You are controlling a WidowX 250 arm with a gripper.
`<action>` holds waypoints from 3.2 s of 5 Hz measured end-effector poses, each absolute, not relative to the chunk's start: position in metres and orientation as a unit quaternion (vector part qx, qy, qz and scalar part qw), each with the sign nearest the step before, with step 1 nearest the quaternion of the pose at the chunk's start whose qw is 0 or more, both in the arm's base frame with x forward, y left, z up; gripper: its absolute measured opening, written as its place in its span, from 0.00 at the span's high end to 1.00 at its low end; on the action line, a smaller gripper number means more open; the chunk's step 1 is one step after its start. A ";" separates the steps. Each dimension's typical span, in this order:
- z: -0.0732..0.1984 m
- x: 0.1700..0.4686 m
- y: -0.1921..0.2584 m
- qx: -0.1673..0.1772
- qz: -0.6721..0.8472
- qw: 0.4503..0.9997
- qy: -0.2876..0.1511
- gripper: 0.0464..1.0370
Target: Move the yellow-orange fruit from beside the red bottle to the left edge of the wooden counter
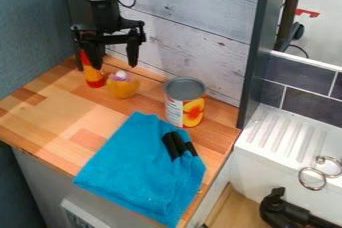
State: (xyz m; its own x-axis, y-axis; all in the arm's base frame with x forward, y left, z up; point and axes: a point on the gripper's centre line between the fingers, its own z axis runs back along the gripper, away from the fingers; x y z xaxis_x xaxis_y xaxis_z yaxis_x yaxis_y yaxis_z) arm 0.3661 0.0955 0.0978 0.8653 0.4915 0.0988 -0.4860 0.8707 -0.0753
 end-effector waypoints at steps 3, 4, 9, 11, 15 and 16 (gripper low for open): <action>0.074 0.385 0.116 -0.009 0.284 0.958 -0.043 0.04; 0.065 0.389 0.128 -0.012 0.298 0.954 -0.041 0.04; 0.020 0.398 0.128 -0.056 0.342 0.937 -0.036 0.19; 0.022 0.387 0.120 -0.064 0.346 0.936 -0.017 0.55; 0.103 0.299 0.149 -0.057 0.340 0.939 0.018 0.56; 0.082 0.277 0.177 -0.019 0.311 0.945 0.097 0.56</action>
State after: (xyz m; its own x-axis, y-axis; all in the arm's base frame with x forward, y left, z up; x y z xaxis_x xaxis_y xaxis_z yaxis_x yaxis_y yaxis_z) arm 0.2767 0.1772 0.0817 0.7881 0.5838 -0.1953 -0.5911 0.8062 0.0244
